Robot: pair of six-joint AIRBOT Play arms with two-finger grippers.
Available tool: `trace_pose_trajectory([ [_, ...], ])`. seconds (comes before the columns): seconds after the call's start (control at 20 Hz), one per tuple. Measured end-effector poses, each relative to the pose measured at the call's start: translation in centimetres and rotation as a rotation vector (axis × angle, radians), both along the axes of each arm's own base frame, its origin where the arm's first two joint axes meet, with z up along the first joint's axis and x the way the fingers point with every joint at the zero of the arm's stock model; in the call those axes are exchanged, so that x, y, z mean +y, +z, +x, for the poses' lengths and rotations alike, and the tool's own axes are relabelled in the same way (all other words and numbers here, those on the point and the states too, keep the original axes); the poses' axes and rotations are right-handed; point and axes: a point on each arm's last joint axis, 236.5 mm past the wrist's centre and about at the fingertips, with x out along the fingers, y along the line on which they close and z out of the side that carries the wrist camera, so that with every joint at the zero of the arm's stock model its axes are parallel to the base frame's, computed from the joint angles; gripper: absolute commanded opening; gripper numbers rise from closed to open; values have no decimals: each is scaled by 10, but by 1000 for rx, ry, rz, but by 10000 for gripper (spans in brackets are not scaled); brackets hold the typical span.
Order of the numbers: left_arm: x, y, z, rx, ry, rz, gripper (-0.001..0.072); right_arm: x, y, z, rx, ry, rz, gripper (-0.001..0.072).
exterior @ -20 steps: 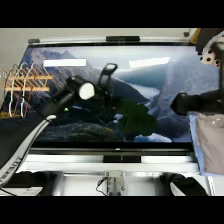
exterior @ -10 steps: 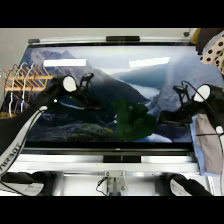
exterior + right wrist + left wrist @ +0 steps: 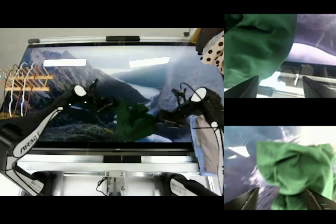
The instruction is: Fold the shirts.
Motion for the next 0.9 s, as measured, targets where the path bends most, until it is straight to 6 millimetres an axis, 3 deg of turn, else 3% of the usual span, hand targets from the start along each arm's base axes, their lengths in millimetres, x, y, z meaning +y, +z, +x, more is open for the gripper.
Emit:
trace_pose_trajectory([
  [0.15, -17, 3, 5, -11, 23, -71, 667, 1, 0, 2, -6, -8, 9, 661],
  [0.2, -23, 2, 6, -11, 34, -88, 596, 2, 0, 3, -5, -13, 12, 661],
  [0.25, -27, 1, 7, -11, 43, -100, 340, 3, 0, 3, -5, -15, 17, 660],
  [0.3, -31, -1, 6, -7, 46, -107, 171, 5, 1, 3, -4, -20, 24, 661],
  [0.4, -35, -2, 5, -6, 48, -118, 62, 4, 0, 2, 1, -25, 21, 662],
  [0.45, -36, -2, 6, -8, 50, -123, 34, 2, -2, 1, 7, -25, 11, 662],
  [0.65, -27, 11, 11, -39, 25, -141, 33, -4, -23, -1, 29, -61, -18, 662],
  [0.85, -21, 21, 6, -49, -30, -157, 33, 17, -50, 14, 33, -123, 63, 661],
  [0.9, -21, 23, 2, -49, -51, -160, 33, 27, -56, 18, 36, -133, 93, 627],
])
